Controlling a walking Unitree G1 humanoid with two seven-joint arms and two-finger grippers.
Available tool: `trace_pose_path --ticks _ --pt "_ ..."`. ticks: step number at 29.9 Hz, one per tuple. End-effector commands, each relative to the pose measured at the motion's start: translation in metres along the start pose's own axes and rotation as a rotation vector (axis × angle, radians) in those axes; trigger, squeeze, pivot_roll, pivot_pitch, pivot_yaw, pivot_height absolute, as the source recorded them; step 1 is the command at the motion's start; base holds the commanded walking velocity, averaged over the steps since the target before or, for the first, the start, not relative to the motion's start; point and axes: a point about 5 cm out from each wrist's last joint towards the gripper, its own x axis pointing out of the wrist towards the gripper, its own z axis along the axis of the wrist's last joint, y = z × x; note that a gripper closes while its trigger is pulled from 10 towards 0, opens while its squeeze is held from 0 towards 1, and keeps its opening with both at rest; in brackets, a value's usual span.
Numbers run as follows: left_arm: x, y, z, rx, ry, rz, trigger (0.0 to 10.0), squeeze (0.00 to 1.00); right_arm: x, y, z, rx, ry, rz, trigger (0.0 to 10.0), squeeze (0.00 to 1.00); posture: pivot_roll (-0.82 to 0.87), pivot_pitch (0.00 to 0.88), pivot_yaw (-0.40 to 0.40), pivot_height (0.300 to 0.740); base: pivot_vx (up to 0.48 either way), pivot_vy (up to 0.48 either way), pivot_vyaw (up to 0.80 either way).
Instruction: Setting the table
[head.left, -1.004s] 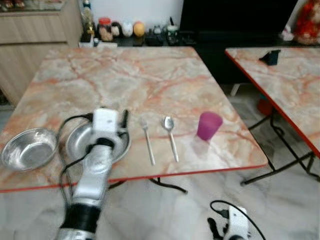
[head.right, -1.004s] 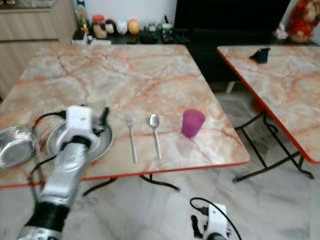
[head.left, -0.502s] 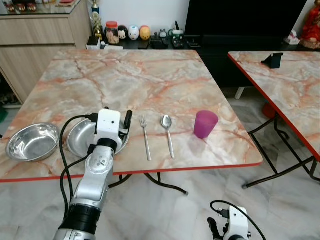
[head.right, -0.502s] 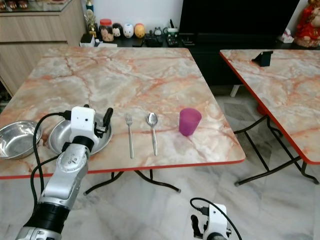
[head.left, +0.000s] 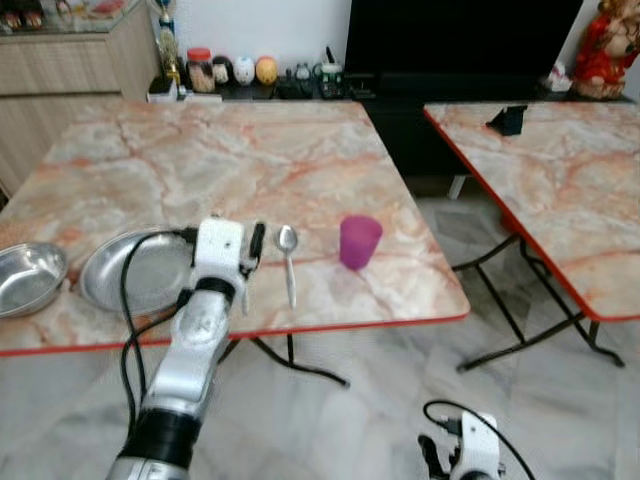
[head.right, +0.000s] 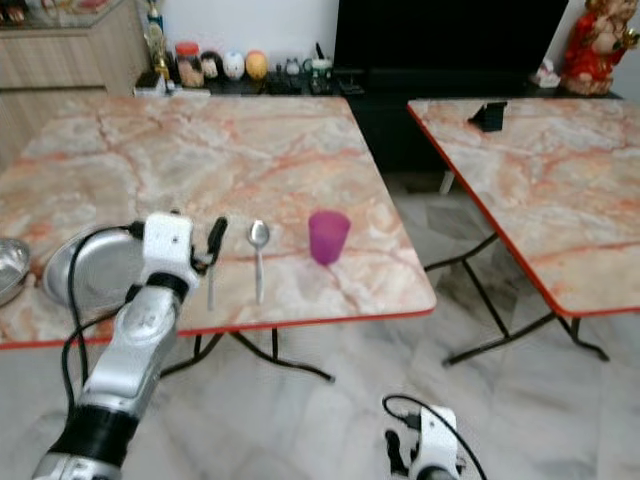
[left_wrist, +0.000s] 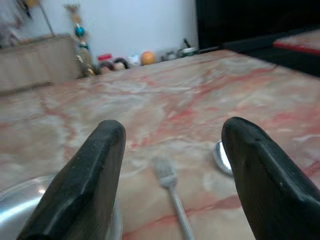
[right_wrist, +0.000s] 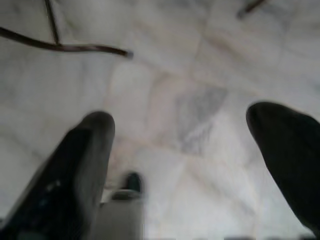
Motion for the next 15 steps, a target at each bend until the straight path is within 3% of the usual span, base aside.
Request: trace_pose_path --ticks 1,10,15 --pt "0.0 -0.002 -0.004 0.052 0.009 -0.019 10.0 0.0 0.0 -0.002 0.0 -0.009 0.006 -0.002 10.0 0.0 0.09 0.0 -0.061 0.74 0.0 0.0 0.0" --pt "0.014 0.019 -0.016 0.235 0.052 -0.025 10.0 0.0 0.0 -0.002 0.0 -0.011 0.006 0.0 10.0 0.0 0.09 0.0 -0.062 0.74 0.0 0.0 0.0" --pt "0.017 0.02 -0.026 0.259 0.094 -0.053 10.0 0.0 0.0 -0.002 0.0 -0.012 0.006 0.0 10.0 0.0 0.08 0.0 -0.06 0.74 0.0 0.0 0.0"
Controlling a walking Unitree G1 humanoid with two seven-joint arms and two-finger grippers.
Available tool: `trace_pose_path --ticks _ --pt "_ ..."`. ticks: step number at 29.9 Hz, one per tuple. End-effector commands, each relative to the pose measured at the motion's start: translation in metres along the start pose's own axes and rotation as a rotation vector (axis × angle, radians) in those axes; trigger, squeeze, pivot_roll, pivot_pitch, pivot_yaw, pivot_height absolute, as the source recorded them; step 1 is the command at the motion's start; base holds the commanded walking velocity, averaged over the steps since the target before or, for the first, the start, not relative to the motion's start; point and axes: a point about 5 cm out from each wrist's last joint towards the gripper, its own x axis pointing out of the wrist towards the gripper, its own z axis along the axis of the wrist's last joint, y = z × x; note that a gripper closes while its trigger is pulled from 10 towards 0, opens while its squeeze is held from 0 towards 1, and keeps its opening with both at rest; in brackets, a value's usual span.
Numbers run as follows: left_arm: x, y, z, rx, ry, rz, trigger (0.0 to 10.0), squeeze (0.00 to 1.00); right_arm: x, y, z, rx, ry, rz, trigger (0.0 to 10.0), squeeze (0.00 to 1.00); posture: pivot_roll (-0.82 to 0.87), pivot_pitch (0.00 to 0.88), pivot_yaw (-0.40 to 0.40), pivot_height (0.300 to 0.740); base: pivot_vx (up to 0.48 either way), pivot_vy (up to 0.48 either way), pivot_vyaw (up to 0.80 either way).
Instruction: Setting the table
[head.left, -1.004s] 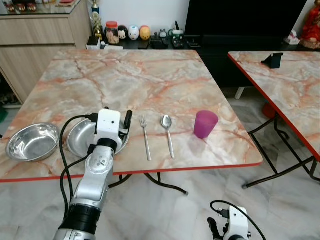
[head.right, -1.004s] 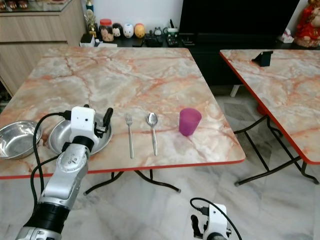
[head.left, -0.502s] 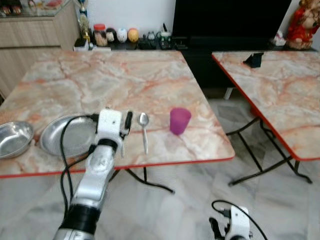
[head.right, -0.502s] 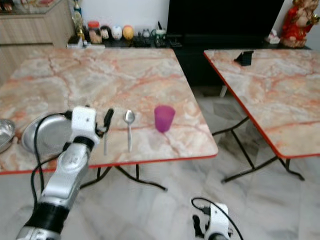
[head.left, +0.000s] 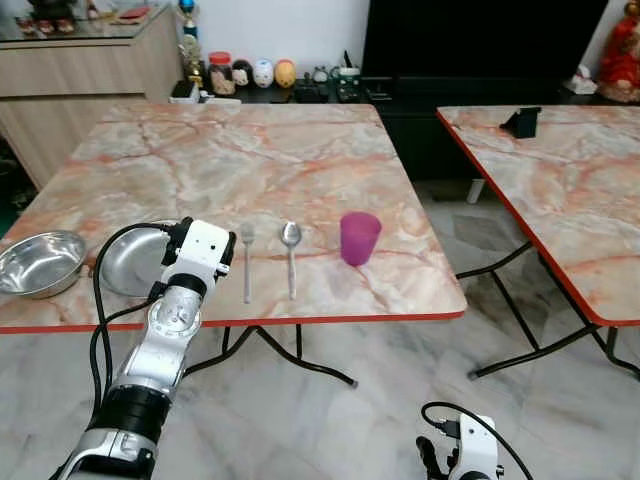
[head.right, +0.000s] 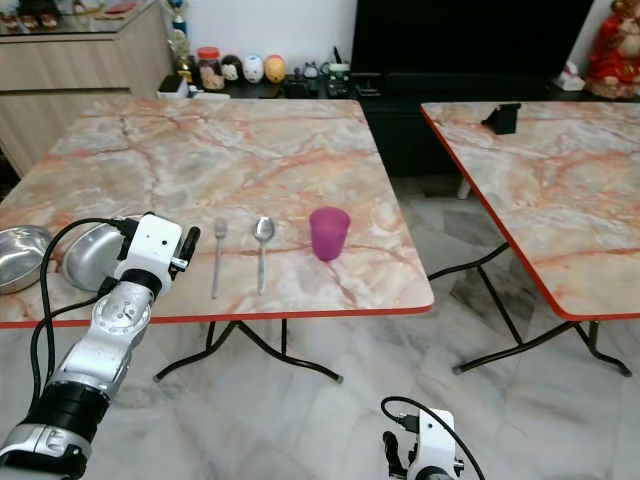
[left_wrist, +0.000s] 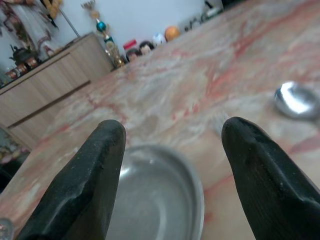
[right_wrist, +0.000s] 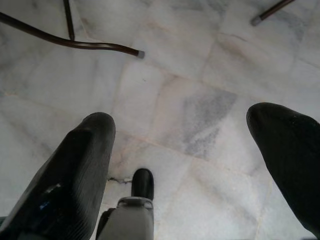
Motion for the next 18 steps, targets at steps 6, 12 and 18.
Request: trace_pose_path --ticks 6,12,18 --pt "0.007 -0.013 -0.003 -0.001 0.02 -0.062 10.0 0.0 0.0 0.0 0.001 -0.012 0.001 0.003 10.0 0.0 0.08 0.0 -0.063 0.74 0.0 0.0 0.0" --pt "0.007 -0.023 -0.01 -0.1 0.057 -0.068 10.0 0.0 0.001 0.0 0.002 -0.013 0.0 0.006 10.0 0.0 0.07 0.0 -0.061 0.74 0.0 0.0 0.0" --pt "0.004 -0.021 -0.013 -0.154 0.07 -0.047 10.0 0.0 0.001 0.0 0.002 -0.013 0.001 0.006 10.0 0.0 0.08 0.0 -0.064 0.74 0.0 0.0 0.0"
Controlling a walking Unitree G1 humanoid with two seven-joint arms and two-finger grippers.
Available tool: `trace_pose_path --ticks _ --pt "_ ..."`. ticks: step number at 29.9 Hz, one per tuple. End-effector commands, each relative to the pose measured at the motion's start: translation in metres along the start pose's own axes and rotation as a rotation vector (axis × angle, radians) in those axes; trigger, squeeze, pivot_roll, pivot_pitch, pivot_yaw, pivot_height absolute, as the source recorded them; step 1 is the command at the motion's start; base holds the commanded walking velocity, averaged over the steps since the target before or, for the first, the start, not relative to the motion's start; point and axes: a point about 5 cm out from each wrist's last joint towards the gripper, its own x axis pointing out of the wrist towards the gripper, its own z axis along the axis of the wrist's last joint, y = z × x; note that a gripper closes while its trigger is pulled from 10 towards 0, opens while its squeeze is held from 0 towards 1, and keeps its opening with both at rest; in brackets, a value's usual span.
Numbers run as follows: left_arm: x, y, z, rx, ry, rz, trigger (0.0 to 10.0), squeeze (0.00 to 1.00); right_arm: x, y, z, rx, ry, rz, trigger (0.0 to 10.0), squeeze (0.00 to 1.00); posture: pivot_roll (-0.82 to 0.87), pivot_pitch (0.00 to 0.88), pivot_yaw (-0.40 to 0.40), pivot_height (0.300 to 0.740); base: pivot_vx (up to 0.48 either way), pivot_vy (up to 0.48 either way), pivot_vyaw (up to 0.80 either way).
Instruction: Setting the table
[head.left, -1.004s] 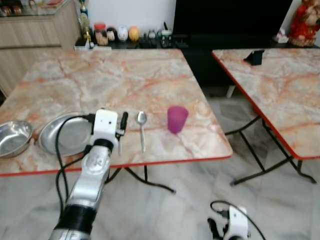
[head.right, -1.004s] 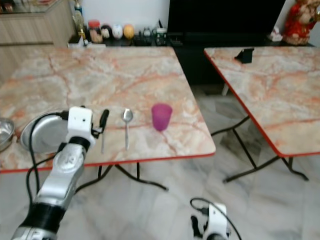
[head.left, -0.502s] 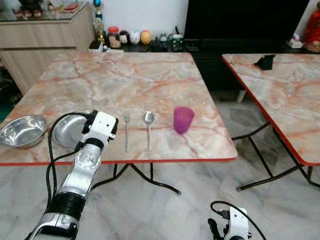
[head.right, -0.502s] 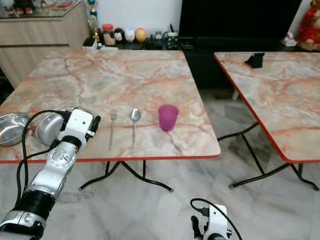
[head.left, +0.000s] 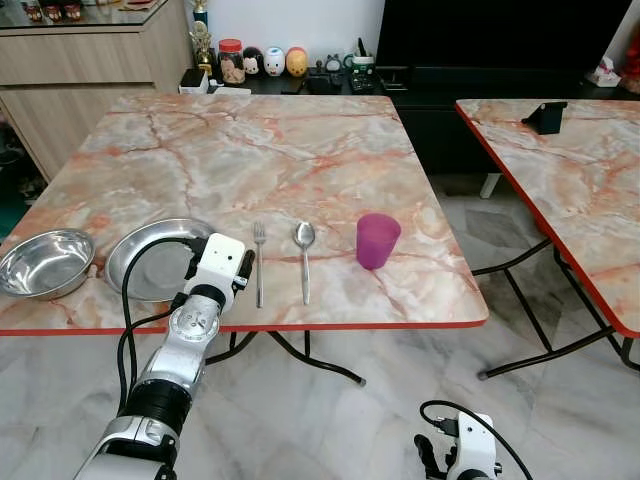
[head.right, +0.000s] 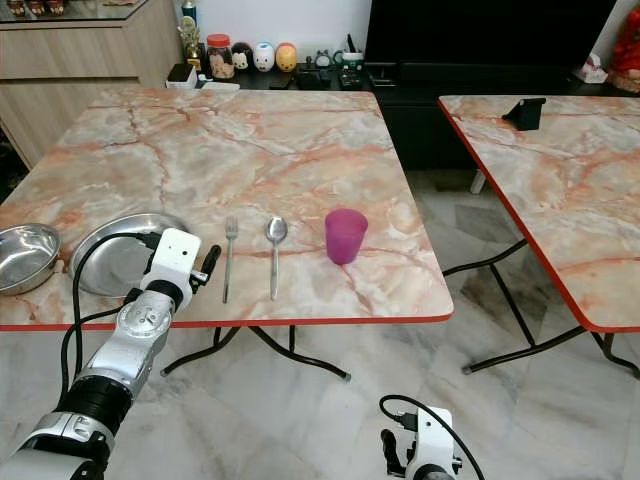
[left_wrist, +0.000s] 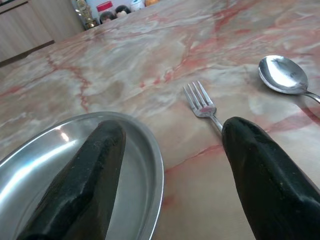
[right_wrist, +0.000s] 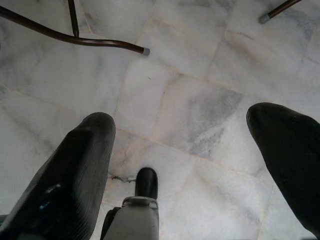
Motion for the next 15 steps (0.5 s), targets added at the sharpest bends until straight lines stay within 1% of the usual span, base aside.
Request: trace_pose_path --ticks 1,5,11,12,14,15 --pt "-0.002 0.004 -0.001 0.001 0.001 0.007 10.0 0.0 0.0 -0.001 0.0 -0.011 0.005 0.0 10.0 0.0 0.08 0.0 -0.062 0.74 0.0 0.0 0.0" --pt "-0.003 0.004 -0.004 0.038 0.011 -0.002 10.0 0.0 0.0 0.0 0.001 -0.013 0.005 0.003 10.0 0.0 0.08 0.0 -0.062 0.74 0.0 0.0 0.0" --pt "-0.002 0.003 -0.009 0.04 0.027 -0.005 10.0 0.0 0.0 0.0 0.001 -0.011 0.004 0.004 10.0 0.0 0.08 0.0 -0.06 0.74 0.0 0.0 0.0" --pt "-0.001 0.003 -0.011 0.073 0.048 -0.014 10.0 0.0 0.0 0.0 0.001 -0.009 0.003 0.003 10.0 0.0 0.08 0.0 -0.06 0.74 0.0 0.0 0.0" --pt "0.0 0.004 -0.013 0.086 0.067 -0.02 10.0 0.0 0.0 0.0 0.001 -0.008 0.003 0.003 10.0 0.0 0.08 0.0 -0.06 0.74 0.0 0.0 0.0" --pt "0.0 0.004 -0.013 0.078 0.072 -0.022 10.0 0.0 0.0 0.0 0.001 -0.007 0.003 0.002 10.0 0.0 0.08 0.0 -0.06 0.74 0.0 0.0 0.0"
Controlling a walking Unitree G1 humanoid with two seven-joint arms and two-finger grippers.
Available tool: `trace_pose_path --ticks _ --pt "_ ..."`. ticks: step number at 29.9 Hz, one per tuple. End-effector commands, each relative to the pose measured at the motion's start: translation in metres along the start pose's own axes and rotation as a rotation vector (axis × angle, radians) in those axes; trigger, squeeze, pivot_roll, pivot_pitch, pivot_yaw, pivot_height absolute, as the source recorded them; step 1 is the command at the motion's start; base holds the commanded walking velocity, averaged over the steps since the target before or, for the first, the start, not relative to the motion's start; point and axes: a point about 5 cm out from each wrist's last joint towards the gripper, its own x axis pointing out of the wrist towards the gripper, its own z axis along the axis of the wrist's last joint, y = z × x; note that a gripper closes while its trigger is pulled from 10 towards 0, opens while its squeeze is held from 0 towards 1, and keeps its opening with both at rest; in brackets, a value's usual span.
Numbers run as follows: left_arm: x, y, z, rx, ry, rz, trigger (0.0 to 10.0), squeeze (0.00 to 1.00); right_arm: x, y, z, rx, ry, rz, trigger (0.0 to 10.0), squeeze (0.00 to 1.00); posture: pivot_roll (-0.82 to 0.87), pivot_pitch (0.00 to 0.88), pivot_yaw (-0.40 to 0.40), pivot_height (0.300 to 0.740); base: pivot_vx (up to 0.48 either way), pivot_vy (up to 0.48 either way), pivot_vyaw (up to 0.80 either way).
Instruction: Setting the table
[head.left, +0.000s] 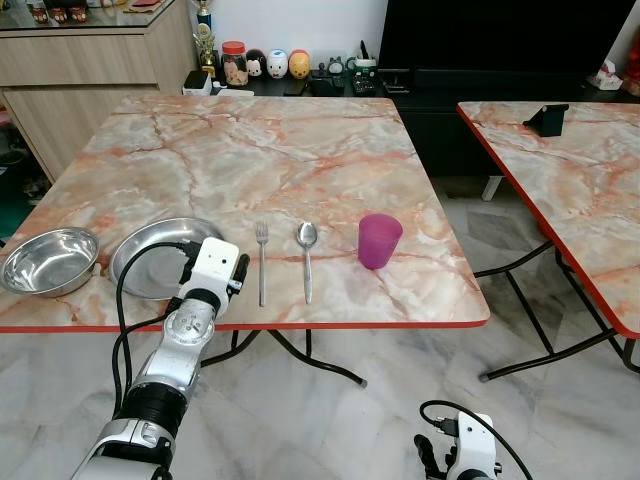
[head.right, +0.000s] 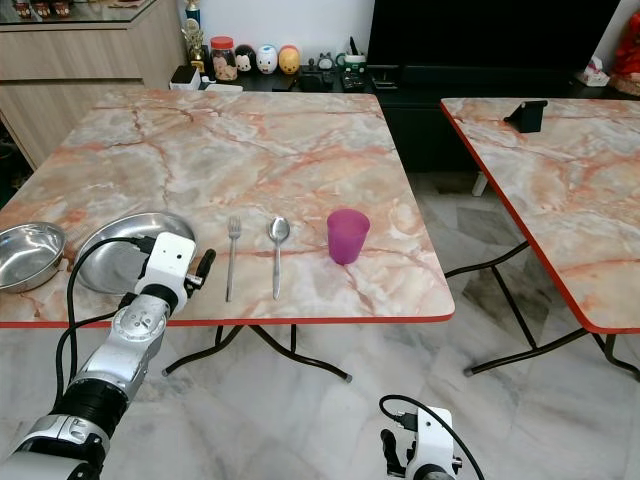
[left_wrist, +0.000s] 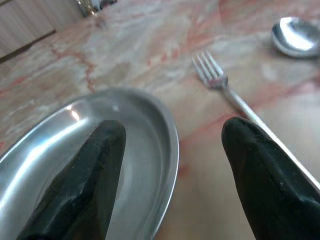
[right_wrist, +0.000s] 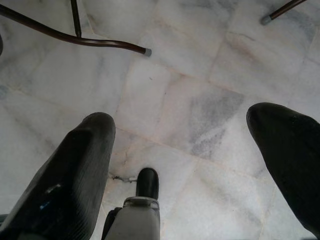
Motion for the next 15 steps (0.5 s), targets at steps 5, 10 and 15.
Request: trace_pose_path --ticks 5,10,15 --pt "0.0031 0.0005 0.0016 0.014 0.02 -0.011 10.0 0.0 0.0004 -0.0004 0.0011 -0.009 0.003 0.001 10.0 0.0 0.08 0.0 -0.062 0.74 0.0 0.0 0.0" --pt "0.0028 -0.0008 -0.002 0.021 0.041 -0.017 10.0 0.0 0.0004 -0.0007 0.0012 -0.011 0.004 0.003 10.0 0.0 0.08 0.0 -0.063 0.74 0.0 0.0 0.0" --pt "0.005 -0.0015 -0.0037 0.025 0.069 -0.013 10.0 0.0 0.0004 -0.001 0.0013 -0.012 0.004 0.003 10.0 0.0 0.08 0.0 -0.064 0.74 0.0 0.0 0.0"
